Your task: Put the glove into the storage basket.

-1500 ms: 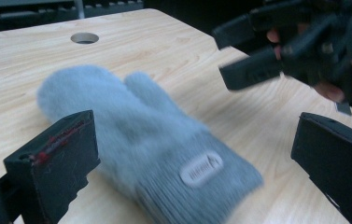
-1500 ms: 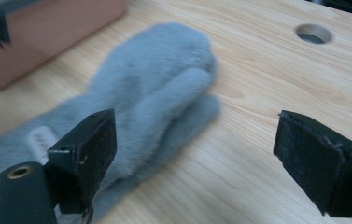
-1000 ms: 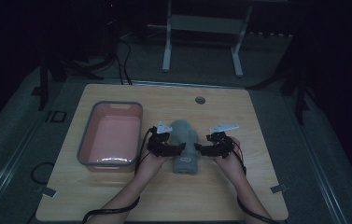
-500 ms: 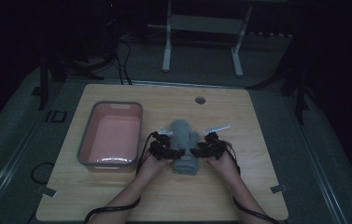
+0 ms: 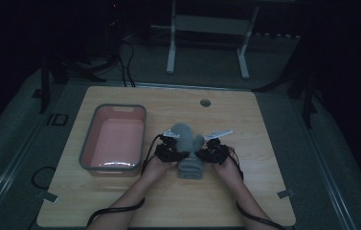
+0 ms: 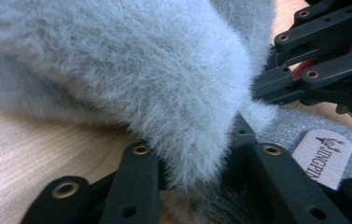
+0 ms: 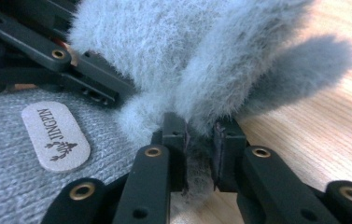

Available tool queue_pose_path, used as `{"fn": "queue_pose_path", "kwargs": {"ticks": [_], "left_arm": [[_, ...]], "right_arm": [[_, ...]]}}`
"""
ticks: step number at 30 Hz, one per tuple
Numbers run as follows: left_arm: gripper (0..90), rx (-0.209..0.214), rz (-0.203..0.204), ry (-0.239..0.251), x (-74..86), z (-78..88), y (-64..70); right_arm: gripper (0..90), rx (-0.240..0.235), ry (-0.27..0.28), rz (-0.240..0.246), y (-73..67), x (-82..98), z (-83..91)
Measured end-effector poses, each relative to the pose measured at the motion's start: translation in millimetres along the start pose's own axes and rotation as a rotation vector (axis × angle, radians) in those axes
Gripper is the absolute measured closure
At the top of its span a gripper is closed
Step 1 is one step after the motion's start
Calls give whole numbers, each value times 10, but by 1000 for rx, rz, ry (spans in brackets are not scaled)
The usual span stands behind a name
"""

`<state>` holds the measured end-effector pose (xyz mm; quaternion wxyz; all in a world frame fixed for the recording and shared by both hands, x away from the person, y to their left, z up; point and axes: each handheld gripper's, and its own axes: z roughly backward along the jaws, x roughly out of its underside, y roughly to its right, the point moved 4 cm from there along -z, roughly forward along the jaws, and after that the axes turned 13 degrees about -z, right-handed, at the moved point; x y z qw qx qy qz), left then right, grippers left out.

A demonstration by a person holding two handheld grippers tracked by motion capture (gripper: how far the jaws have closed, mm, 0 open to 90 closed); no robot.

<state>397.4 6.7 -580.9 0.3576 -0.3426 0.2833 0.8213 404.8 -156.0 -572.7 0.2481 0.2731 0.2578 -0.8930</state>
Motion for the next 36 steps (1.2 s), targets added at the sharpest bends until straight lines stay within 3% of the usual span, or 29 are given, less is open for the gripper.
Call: {"fn": "queue_pose_path", "kwargs": {"ticks": [7, 19, 27, 36], "left_arm": [[760, -9, -40, 15, -138, 128, 98], [761, -5, -130, 78, -489, 542, 262], [761, -2, -162, 95, -673, 817, 234], [761, -31, -166, 105, -766, 1123, 93]], "right_arm": [[813, 10, 47, 22, -69, -46, 140], [816, 12, 156, 78, -327, -274, 579], [816, 9, 200, 104, -516, -486, 745], [816, -4, 219, 141, -749, -774, 750]]}}
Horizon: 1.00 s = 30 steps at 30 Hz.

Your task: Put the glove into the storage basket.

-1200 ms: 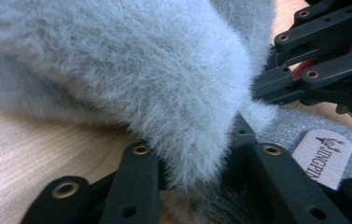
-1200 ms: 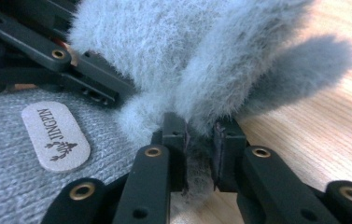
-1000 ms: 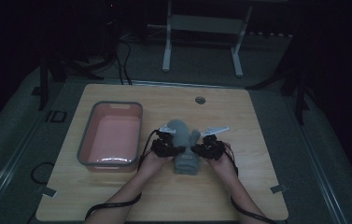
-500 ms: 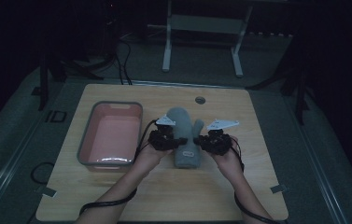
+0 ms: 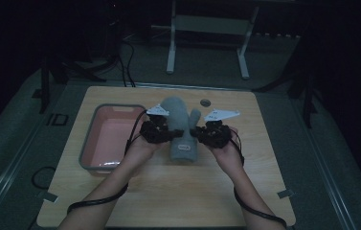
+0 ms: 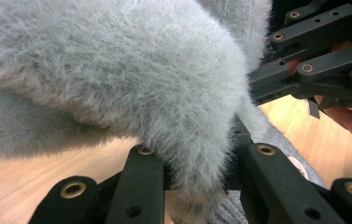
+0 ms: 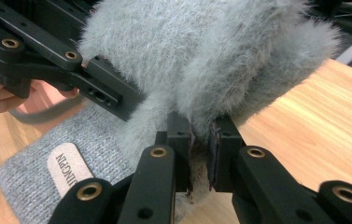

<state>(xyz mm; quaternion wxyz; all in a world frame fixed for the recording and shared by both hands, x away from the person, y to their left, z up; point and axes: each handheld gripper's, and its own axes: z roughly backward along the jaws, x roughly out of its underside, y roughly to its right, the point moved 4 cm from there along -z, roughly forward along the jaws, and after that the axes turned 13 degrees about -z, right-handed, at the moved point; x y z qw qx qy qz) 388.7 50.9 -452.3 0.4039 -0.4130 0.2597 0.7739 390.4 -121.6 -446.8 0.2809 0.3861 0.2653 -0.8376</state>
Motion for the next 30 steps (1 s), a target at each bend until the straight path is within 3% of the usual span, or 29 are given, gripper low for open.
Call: {"fn": "queue_pose_path", "kwargs": {"ticks": [16, 30], "left_arm": [[760, -60, 18, -12, 131, 635, -380], [759, -132, 60, -47, 411, 1245, -758]], "right_arm": [[817, -60, 4, 38, -478, -393, -415], [819, -135, -20, 71, -996, -675, -970]]}}
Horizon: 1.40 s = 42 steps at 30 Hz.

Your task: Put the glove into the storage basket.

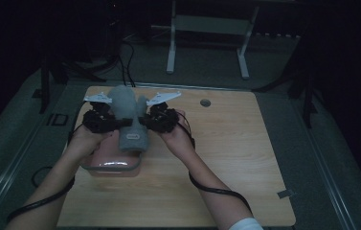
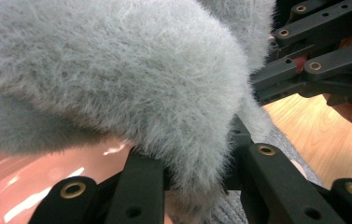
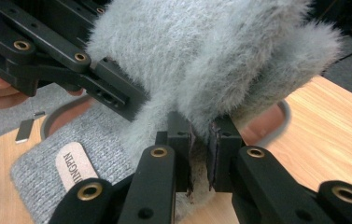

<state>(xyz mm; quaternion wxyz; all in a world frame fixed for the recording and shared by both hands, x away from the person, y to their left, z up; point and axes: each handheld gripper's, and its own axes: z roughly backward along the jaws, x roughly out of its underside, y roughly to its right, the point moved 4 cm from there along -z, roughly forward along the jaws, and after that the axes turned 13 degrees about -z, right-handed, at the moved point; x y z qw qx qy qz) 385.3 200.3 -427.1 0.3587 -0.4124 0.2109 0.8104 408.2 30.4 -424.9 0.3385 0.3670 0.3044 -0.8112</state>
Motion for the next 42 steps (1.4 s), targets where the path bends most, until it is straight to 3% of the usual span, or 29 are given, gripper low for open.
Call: {"fn": "queue_pose_path", "kwargs": {"ticks": [4, 8, 15, 20, 24, 32, 37, 42], "left_arm": [[759, -8, 15, -10, 78, 69, -134], [759, -9, 30, -36, 210, 33, -231], [758, 11, 96, -147, 540, -247, -353], [757, 4, 135, -242, 674, -427, -396], [757, -10, 135, -310, 740, -527, -412], [755, -19, 157, -361, 774, -657, -444], [752, -29, 162, -411, 852, -766, -479], [721, -35, 171, -427, 898, -809, -513]], "right_arm": [[818, -12, -6, -13, -66, -62, -167], [818, -16, -18, -40, -79, -29, -335], [818, 30, -122, -64, -13, 236, -691], [817, 67, -194, -81, 47, 395, -891], [816, 89, -250, -85, 77, 473, -1014], [790, 129, -292, -109, 126, 524, -1107], [717, 120, -312, -106, 135, 518, -1113], [639, 115, -299, -80, 111, 505, -1072]]}}
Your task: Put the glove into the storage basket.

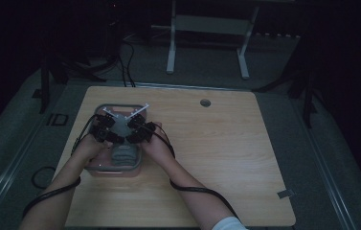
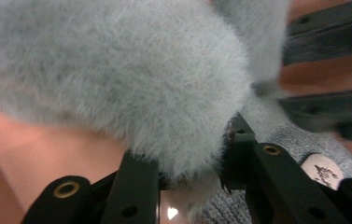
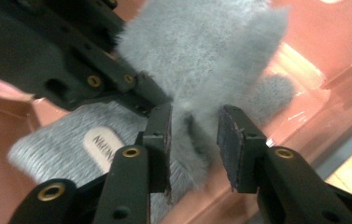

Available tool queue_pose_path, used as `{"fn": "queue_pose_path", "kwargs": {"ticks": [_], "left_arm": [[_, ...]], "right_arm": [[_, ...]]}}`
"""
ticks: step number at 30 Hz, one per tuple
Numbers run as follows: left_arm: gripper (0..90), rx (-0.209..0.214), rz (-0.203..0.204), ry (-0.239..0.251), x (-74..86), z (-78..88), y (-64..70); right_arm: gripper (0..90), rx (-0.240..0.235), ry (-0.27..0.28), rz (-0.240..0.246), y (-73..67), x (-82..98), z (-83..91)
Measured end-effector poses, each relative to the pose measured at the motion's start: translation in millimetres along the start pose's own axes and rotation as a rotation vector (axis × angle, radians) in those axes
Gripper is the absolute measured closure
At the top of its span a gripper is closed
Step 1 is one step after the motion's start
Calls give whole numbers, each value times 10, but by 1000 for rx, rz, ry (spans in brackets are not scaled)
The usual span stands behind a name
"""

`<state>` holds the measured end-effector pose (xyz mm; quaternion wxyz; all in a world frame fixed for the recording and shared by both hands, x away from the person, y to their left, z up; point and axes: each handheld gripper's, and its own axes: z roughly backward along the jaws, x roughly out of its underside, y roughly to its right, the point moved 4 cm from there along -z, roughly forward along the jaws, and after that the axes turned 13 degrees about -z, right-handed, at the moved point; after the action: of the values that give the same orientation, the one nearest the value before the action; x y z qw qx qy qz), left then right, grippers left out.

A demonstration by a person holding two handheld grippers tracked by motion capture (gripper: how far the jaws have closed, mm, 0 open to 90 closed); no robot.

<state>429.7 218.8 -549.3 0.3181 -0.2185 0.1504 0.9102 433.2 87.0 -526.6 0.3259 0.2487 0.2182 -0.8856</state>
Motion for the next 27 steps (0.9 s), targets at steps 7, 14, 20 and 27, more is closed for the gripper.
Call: {"fn": "queue_pose_path", "kwargs": {"ticks": [7, 14, 20, 27], "left_arm": [[498, -45, 35, 70, -20, 98, -25], [342, -111, 45, 233, -9, 371, -36], [171, -145, -15, 347, 27, 633, 106], [158, -119, -97, 418, 113, 792, 432]], "right_arm": [[544, -41, 35, 12, 15, -30, 187], [456, -88, 71, 36, 38, -12, 373], [309, -145, 102, 74, 40, 25, 558], [196, -203, 111, 102, 64, 93, 718]]}}
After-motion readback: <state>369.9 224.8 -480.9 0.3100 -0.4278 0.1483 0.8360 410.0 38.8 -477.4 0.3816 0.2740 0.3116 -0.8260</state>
